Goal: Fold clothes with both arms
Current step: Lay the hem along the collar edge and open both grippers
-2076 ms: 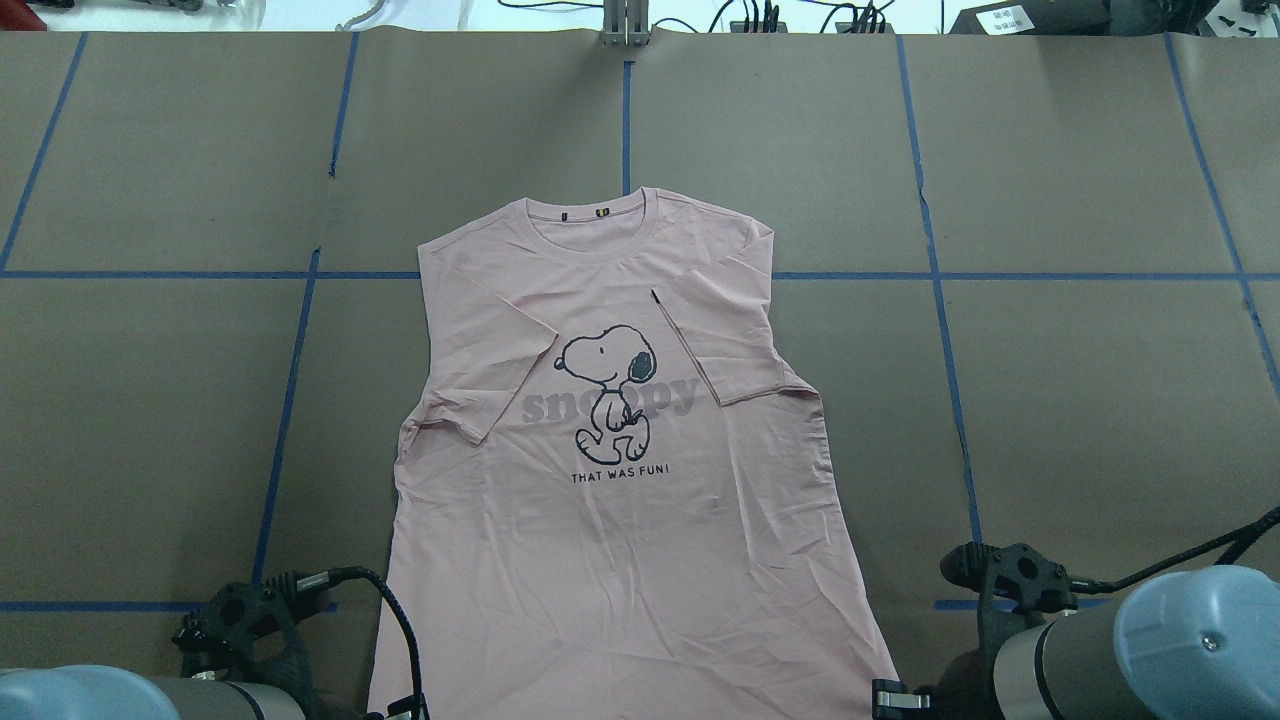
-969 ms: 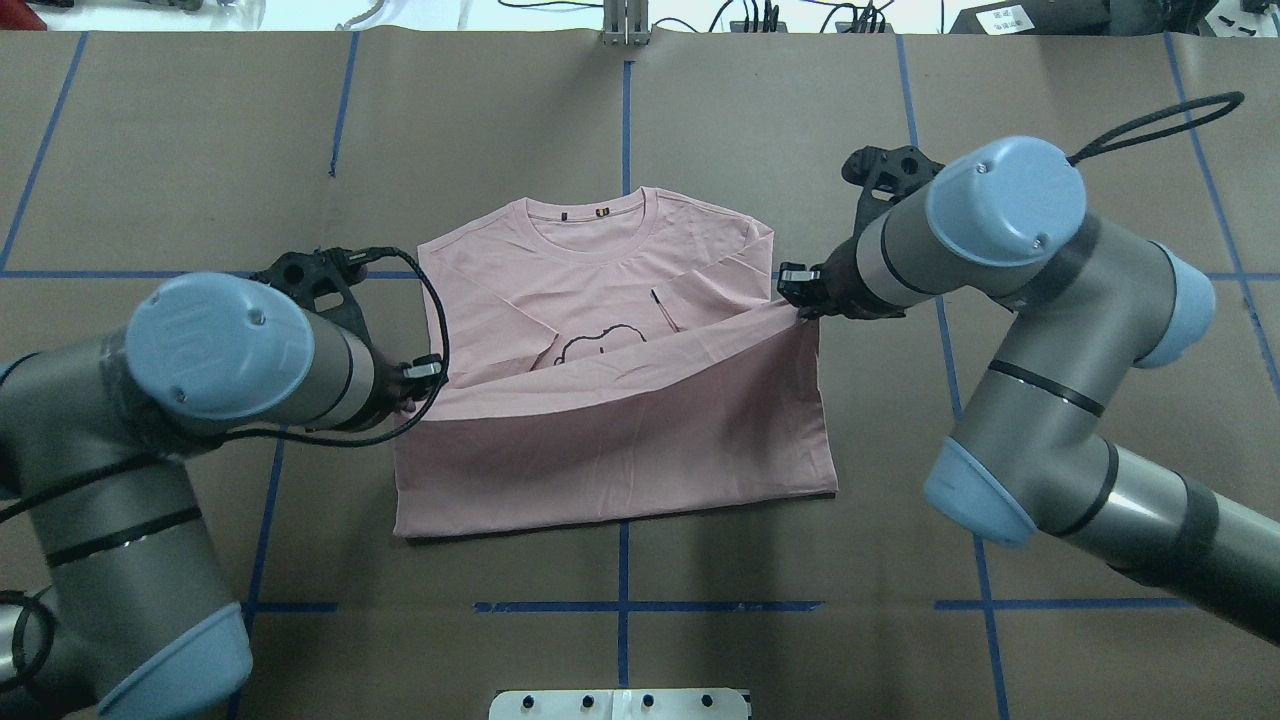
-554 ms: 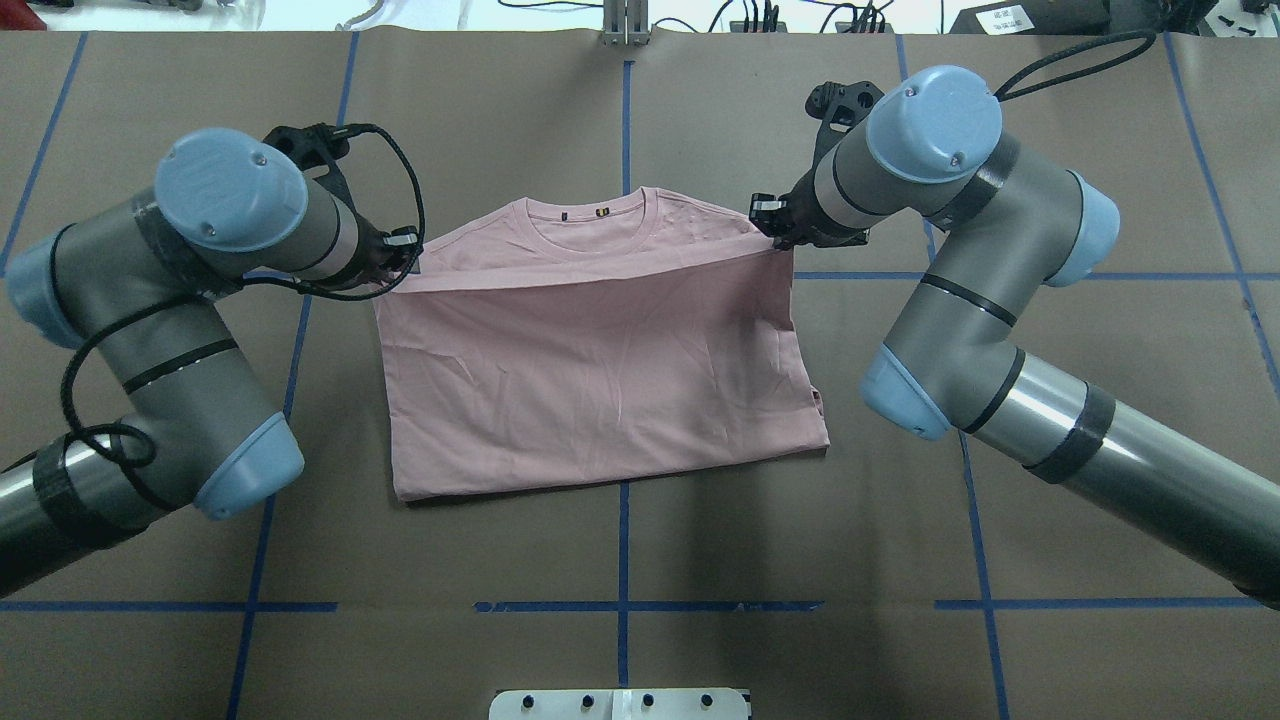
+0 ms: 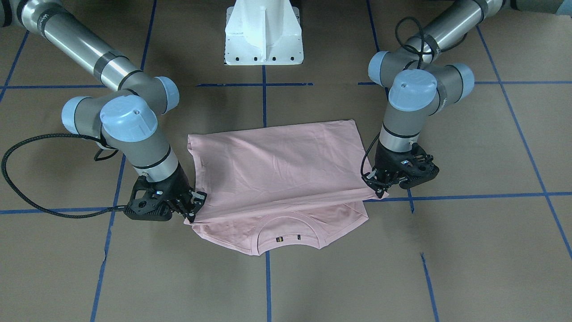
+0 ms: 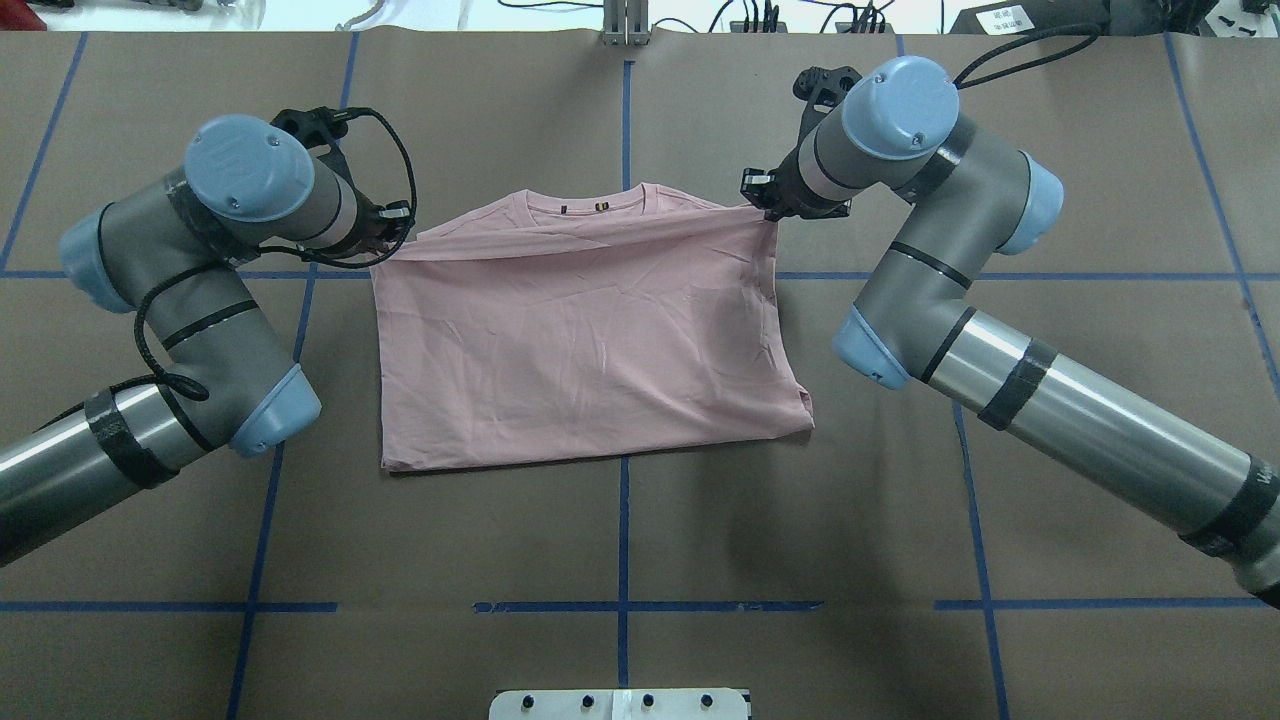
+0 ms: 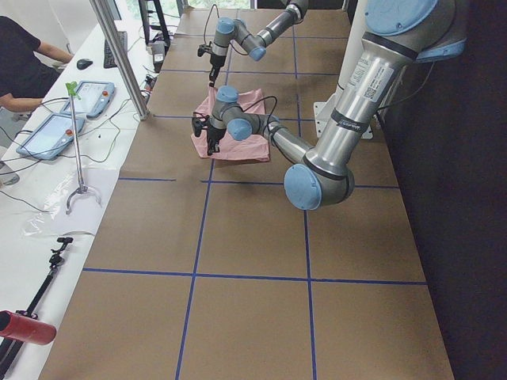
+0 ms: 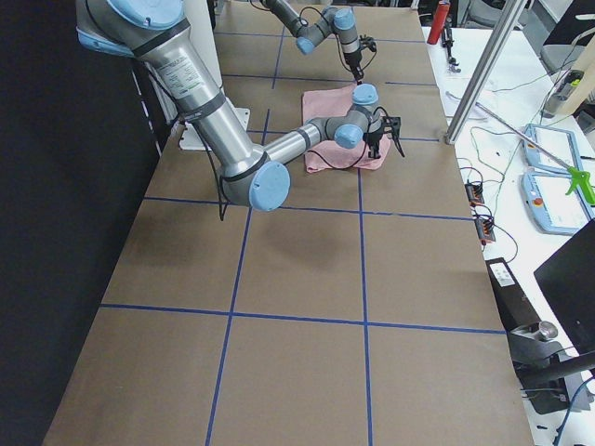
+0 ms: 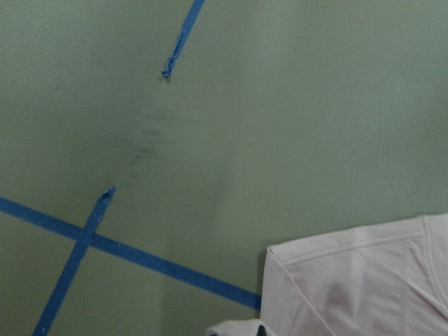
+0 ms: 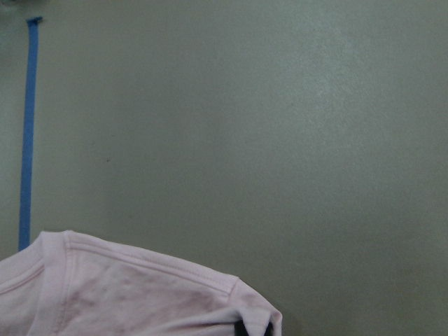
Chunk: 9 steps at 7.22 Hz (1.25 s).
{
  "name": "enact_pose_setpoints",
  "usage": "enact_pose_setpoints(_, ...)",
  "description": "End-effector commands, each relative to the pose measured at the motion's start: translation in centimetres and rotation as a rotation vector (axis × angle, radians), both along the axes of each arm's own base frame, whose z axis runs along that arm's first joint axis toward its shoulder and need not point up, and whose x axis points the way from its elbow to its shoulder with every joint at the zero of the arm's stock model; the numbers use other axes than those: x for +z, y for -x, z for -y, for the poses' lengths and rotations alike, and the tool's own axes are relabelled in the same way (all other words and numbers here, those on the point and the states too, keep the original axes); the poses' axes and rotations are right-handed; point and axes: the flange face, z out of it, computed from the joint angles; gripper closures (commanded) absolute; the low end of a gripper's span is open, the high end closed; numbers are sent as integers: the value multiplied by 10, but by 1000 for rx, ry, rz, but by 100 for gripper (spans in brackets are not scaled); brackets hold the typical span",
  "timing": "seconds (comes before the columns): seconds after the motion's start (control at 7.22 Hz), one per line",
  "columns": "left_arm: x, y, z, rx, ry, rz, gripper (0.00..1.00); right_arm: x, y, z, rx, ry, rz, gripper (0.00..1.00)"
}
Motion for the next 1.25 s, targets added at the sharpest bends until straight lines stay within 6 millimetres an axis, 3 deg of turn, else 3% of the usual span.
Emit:
enact_pose_setpoints(0.0, -9, -3, 3, -1, -8, -13, 100, -11, 5, 10, 5, -5, 4, 100)
enact_pose_setpoints(0.28, -15, -5, 4, -3, -12, -21, 100, -12, 5, 9, 5, -22, 18, 100)
enact_pose_setpoints(0.42, -14, -5, 4, -6, -9, -23, 91, -9, 4, 8, 6, -27, 24, 89)
enact_pose_setpoints(0.55, -12, -6, 4, -8, -6, -18, 12, -7, 4, 7, 5, -27, 21, 1)
enact_pose_setpoints(0.69, -12, -7, 3, -5, -5, -16, 0, -2, 4, 6, -1, -24, 19, 0)
enact_pose_setpoints(0.97, -15, -5, 2, 1, -9, -15, 0, -6, -4, -1, -42, -54, 31, 0)
enact_pose_setpoints(1.11, -34, 3, -3, -3, -30, -41, 0, -6, -15, -26, -74, -56, 68, 0)
